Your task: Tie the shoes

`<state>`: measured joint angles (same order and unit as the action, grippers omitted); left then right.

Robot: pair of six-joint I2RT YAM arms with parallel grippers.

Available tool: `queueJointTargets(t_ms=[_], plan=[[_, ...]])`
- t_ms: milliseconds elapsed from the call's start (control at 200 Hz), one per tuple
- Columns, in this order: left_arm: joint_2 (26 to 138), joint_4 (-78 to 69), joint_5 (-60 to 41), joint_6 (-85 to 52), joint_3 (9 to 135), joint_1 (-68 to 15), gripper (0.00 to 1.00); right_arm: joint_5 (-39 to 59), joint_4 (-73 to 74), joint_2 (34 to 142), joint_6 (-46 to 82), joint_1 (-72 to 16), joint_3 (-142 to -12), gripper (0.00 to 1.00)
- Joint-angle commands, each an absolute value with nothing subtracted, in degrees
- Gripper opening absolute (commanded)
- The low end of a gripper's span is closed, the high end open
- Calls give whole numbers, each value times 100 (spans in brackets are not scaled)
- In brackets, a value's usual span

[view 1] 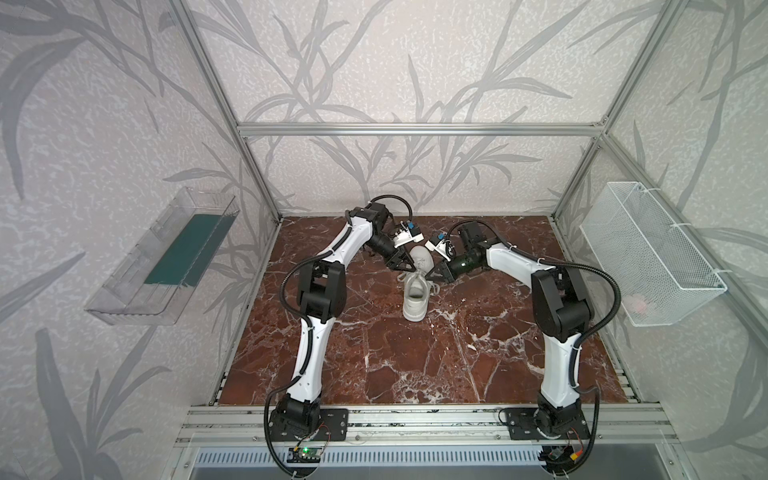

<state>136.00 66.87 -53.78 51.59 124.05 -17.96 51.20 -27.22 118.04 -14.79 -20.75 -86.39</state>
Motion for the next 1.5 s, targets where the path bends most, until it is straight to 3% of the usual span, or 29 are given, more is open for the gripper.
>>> queueJointTargets(t_ms=[0, 280, 500, 1495], plan=[[13719, 6921, -5606, 5238, 12533, -1845, 46, 5133, -2786, 11548, -1529, -2109, -8613, 0], [13695, 7017, -5696, 5255, 12337, -1846, 26, 5124, -2812, 11549, -1540, -2109, -8613, 0], [13591, 7053, -5602, 5274, 12315, -1846, 0, 5089, -2767, 11474, -1512, -2109, -8579, 0], [12982, 6908, -4514, 5414, 12182, -1853, 0, 4959, -2961, 11015, -1466, -2109, -8193, 0]])
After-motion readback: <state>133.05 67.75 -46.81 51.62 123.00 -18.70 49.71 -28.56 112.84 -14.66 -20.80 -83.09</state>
